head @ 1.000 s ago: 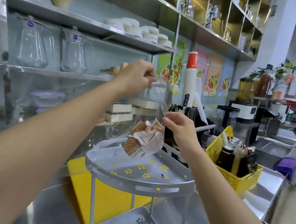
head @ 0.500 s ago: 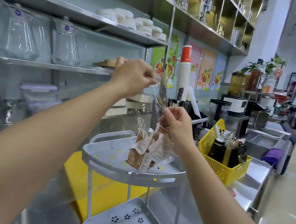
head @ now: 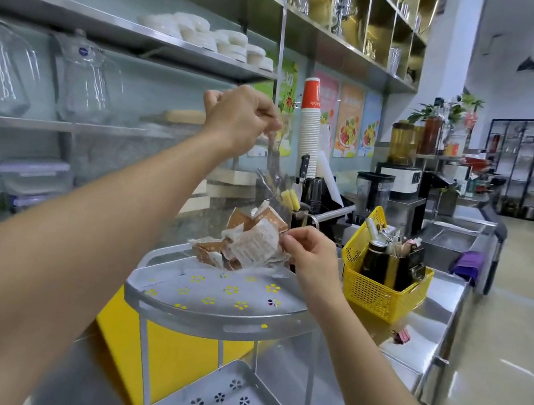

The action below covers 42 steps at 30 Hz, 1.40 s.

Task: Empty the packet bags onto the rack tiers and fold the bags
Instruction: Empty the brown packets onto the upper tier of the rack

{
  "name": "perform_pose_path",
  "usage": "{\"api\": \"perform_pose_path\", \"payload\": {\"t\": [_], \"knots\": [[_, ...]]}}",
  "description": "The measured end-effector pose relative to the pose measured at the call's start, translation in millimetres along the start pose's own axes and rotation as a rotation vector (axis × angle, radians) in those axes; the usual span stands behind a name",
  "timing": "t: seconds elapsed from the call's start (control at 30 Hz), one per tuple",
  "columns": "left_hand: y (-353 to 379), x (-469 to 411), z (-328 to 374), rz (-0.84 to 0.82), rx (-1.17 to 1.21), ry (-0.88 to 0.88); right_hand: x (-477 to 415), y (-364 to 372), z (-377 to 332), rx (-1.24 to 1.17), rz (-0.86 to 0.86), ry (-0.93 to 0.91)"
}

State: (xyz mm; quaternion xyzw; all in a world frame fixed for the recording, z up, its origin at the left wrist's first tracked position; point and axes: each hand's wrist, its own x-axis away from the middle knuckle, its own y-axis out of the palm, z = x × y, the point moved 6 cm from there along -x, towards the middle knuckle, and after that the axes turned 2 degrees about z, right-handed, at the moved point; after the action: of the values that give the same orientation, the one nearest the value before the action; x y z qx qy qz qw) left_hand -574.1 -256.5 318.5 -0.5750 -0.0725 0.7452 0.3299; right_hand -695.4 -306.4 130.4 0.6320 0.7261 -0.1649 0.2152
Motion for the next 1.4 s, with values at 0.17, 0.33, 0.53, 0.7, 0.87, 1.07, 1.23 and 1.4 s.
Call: {"api": "perform_pose_path", "payload": {"t": [0.17,0.33,0.53,0.7,0.87,1.07,1.23,1.4], "knots": [[3.2,1.6,-13.2,0.027,0.081,-0.058,-5.9,-22.3,-7.9,0.135,0.202,-0.076],[4.7,14.5,-56.3,-0.031,0.231,-0.177,-15.7,-33.7,-22.1,0.372,0.266,-0.201],[4.0,63.6,-118.7,-0.272,0.077,-0.272,-14.7,-17.0,-29.8,0.563,0.077,-0.367],[-34.7,70.9,-118.9,0.060,-0.238,-0.025,-10.1,11.9,-41.9,0.608,-0.123,-0.547],[-7.7,78.1,-67.5,-0.300,-0.370,0.412,-11.6,22.4,-42.5,0.519,-0.190,-0.500],[7.5,72.0,-73.4,-0.276,-0.493,0.450,-10.5,8.6,-21.2,0.384,-0.219,-0.276],[7.2,69.6,-77.3,-0.227,-0.475,0.433,-3.3,-14.9,-4.7,0.431,-0.285,-0.169],[11.4,69.7,-86.9,-0.255,-0.533,0.390,-7.1,-20.2,-4.8,0.533,-0.227,-0.120]]}}
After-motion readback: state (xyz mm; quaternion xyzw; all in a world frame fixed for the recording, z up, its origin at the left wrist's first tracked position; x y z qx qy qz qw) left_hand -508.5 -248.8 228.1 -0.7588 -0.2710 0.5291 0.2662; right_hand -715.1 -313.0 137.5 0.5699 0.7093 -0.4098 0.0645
